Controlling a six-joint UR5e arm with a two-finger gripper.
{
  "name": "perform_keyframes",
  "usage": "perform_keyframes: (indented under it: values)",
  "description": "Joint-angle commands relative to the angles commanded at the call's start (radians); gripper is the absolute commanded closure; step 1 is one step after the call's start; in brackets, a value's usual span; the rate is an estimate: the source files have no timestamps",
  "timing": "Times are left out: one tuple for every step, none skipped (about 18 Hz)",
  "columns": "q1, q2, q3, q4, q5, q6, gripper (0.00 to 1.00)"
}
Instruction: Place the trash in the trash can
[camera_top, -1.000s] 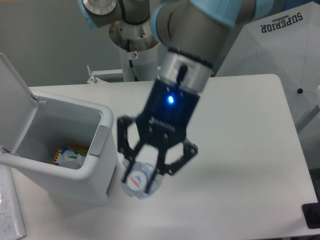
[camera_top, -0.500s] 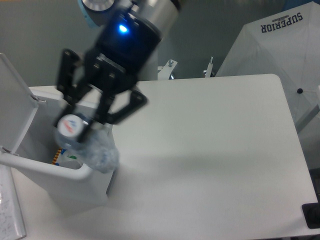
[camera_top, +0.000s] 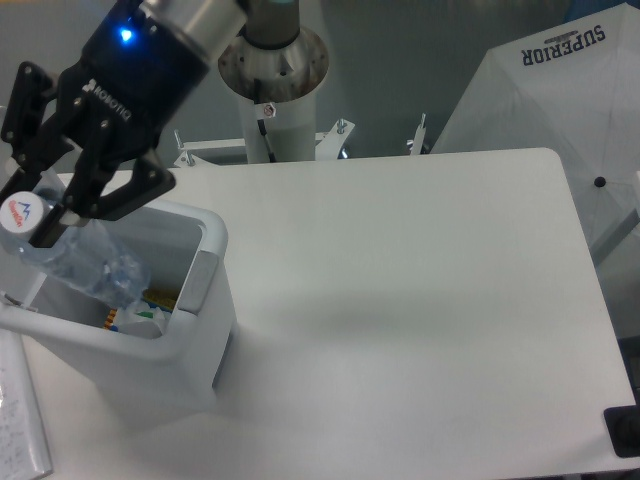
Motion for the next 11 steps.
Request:
perform_keyframes:
  values:
    - [-0.002,0.0,-0.012,0.0,-0.003,0.002,0.98]
    - [-0.003,0.0,-0.022,0.0,-0.005,0.003,0.91]
    - [-0.003,0.0,-0.031,0.002,-0.005,0.003,0.81]
    - [-0.002,0.0,-0.041,0.002,-0.005,0.003,0.69]
    - [0.0,0.0,-0.054,0.002,-0.005,0.003,0.42]
    - [0.002,0.0,-0.066,0.002,-0.009,0.003,0.32]
    - [0.003,0.005,-0.083,0.002,-0.011,0.003,0.31]
    - [0.003,0.009,-0.092,0.002,-0.011,0.003,0.24]
    - [0.005,0.012,-0.1,0.002,-0.011,0.003,0.05]
    - [0.011,0.018,-0.106,0.002,-0.011,0.005,0.0]
    - [0.021,0.018,-0.108,0.002,-0.011,0.008,0.0]
